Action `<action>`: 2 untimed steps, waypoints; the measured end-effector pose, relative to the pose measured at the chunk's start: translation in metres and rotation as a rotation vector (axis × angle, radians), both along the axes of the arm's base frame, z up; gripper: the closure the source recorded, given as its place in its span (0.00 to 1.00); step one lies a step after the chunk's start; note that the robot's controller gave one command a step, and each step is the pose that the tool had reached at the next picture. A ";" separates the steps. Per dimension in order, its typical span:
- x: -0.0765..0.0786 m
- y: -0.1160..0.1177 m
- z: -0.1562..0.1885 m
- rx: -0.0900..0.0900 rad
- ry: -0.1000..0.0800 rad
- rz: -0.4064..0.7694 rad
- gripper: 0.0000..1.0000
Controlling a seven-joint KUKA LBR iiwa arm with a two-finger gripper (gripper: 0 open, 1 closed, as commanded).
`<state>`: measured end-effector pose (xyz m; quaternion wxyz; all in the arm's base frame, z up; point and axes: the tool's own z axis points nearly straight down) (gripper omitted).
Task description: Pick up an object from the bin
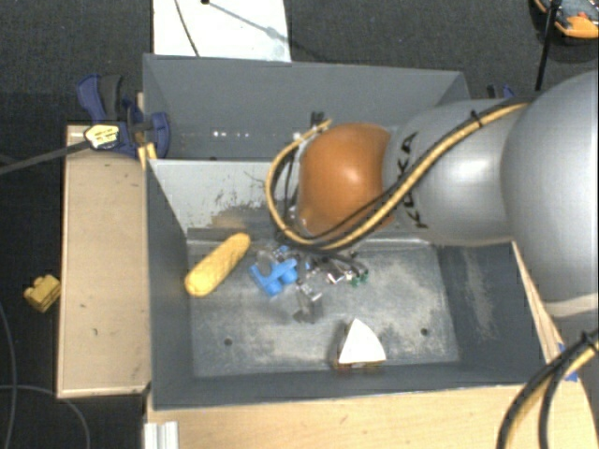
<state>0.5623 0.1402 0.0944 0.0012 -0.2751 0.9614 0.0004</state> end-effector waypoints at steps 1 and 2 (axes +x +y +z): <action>0.012 -0.003 0.001 0.000 -0.001 0.044 0.00; 0.026 0.000 0.006 0.001 -0.002 -0.004 0.00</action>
Offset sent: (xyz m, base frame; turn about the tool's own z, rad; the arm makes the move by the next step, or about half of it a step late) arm 0.0272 0.0011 0.0066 0.0066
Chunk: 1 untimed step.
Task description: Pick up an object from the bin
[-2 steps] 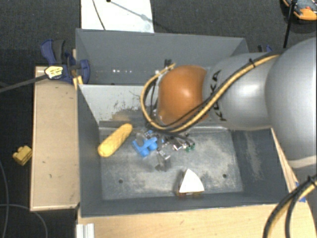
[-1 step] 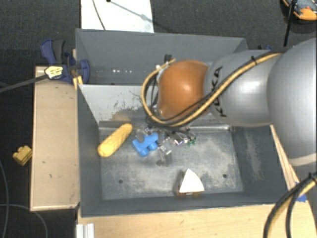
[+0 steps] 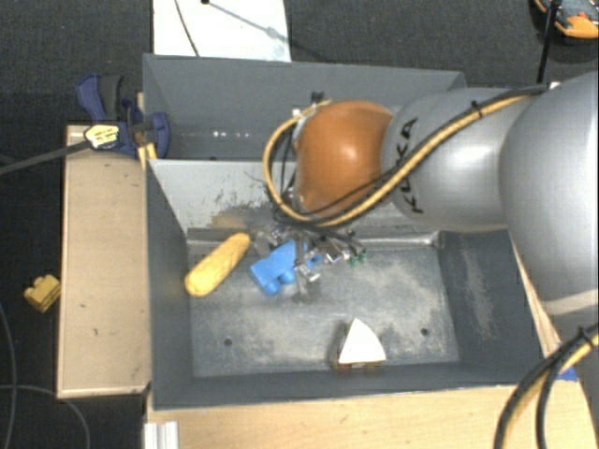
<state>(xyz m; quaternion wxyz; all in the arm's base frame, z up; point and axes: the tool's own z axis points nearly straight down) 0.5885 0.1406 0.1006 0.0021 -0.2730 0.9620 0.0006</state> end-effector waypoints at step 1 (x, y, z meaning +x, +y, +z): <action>0.002 0.010 0.002 0.000 -0.002 0.054 0.00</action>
Offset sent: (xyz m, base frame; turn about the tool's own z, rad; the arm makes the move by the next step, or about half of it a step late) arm -0.0077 0.0115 0.0057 -0.1134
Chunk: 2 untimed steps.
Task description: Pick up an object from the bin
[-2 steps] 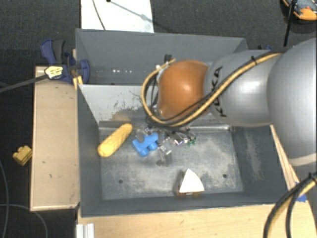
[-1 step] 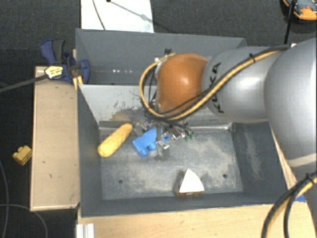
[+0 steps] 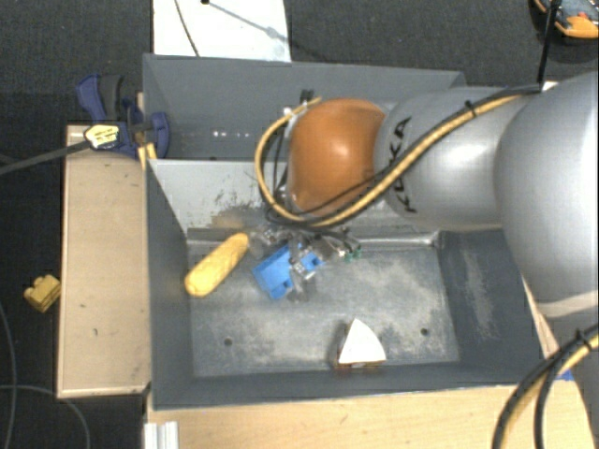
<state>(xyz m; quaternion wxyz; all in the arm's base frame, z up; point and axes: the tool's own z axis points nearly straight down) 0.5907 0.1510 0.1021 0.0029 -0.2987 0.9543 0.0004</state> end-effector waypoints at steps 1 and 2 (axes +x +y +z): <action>-0.001 0.003 0.001 0.000 0.000 0.017 0.00; -0.023 -0.009 -0.013 -0.001 0.002 0.192 0.00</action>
Offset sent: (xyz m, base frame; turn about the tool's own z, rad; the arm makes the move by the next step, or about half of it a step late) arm -0.0383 -0.0191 -0.0239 -0.2830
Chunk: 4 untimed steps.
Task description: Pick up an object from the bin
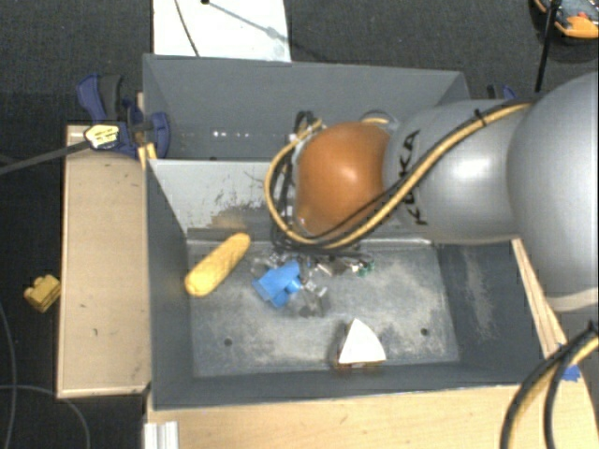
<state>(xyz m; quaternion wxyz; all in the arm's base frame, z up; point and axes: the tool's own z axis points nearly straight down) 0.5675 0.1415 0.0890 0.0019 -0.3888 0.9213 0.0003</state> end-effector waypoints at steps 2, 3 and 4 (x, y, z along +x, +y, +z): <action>0.012 -0.010 0.000 -0.001 0.002 0.193 1.00; 0.012 -0.010 0.000 -0.001 0.003 0.192 1.00; 0.012 -0.010 0.000 -0.001 0.004 0.188 1.00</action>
Offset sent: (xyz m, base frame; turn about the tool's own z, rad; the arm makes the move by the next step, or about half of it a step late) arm 0.0000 0.0000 0.0000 0.0000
